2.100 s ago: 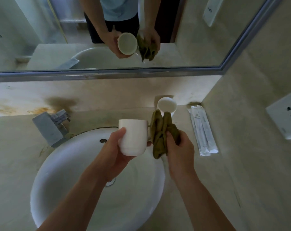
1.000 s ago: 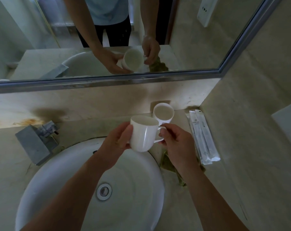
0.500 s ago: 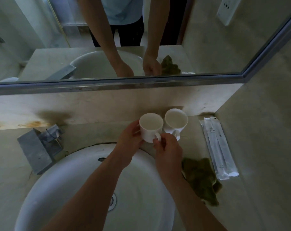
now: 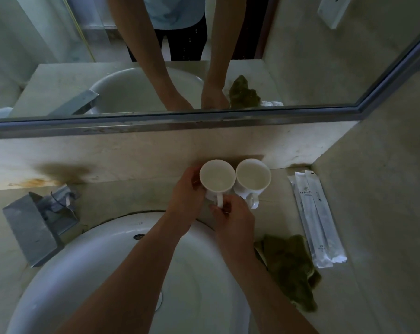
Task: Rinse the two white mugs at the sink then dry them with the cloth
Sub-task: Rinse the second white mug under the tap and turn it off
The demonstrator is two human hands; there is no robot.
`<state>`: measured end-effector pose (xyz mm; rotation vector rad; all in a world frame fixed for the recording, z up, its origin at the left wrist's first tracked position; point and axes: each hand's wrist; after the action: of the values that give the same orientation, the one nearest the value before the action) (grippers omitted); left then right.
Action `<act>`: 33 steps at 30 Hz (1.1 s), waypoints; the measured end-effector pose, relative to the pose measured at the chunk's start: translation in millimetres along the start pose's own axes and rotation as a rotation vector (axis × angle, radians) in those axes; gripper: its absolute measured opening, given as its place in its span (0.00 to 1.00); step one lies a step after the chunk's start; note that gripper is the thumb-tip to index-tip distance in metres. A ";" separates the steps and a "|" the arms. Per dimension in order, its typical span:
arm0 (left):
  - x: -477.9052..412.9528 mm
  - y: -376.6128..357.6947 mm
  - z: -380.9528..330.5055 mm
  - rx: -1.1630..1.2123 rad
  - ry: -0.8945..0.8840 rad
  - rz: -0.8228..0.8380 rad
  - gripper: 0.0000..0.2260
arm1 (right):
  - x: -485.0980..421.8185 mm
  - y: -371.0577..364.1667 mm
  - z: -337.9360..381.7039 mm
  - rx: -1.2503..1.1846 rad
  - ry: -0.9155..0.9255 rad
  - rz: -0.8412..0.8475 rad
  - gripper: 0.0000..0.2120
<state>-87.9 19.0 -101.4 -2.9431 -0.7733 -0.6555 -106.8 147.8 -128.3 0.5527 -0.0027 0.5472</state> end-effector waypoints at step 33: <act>74.9 -6.3 -26.6 -0.186 -0.190 -0.216 0.18 | -4.6 74.2 -2.5 0.082 -0.249 -0.054 0.13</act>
<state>-42.2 55.7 -47.4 -3.1543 -1.1176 -0.4856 -147.8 199.7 -94.2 0.6967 -0.2016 0.4249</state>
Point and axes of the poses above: each hand's wrist, its own x-axis away from the middle knuckle, its own y-axis out of the back of the hand, z = x × y, and after that the axes turned 12 degrees about z, right-handed
